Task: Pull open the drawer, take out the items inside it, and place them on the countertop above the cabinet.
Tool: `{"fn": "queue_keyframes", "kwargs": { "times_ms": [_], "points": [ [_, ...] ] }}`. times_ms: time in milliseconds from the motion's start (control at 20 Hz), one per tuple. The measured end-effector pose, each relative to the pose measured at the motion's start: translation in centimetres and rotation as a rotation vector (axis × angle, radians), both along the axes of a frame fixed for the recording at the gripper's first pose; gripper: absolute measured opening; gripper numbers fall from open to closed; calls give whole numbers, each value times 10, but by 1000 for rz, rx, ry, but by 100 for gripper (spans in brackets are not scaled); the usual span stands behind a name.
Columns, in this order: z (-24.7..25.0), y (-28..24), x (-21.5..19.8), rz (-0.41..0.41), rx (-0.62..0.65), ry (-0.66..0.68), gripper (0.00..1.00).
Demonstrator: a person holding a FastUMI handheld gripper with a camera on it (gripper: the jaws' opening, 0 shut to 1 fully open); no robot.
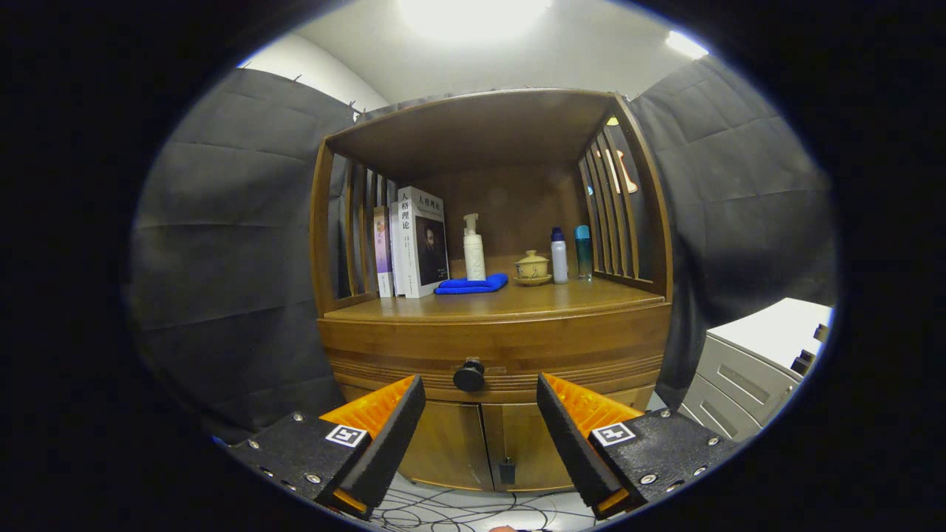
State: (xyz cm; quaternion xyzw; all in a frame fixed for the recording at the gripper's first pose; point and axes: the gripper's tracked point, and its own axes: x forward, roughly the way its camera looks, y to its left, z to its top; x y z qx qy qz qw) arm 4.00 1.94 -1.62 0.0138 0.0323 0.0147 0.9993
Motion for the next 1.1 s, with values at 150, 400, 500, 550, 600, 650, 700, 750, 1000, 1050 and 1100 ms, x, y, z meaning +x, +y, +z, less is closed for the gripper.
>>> {"fn": "queue_keyframes", "kwargs": {
  "times_ms": [150,400,500,550,600,650,700,750,1000,1050,1100],
  "points": [
    [-1,4,23,6,-8,-4,95],
    [-22,15,57,28,2,58,95],
    [-31,19,70,36,0,82,95],
    [-35,19,76,36,-7,94,95],
    [-41,21,82,36,-13,104,95],
    [-46,22,86,37,-18,114,95],
    [-49,22,92,37,-23,124,95],
    [-52,21,99,32,-25,129,95],
    [-69,17,123,15,-25,182,88],
    [-72,17,125,15,-17,194,84],
    [-75,17,128,15,-12,201,80]
  ]
}}
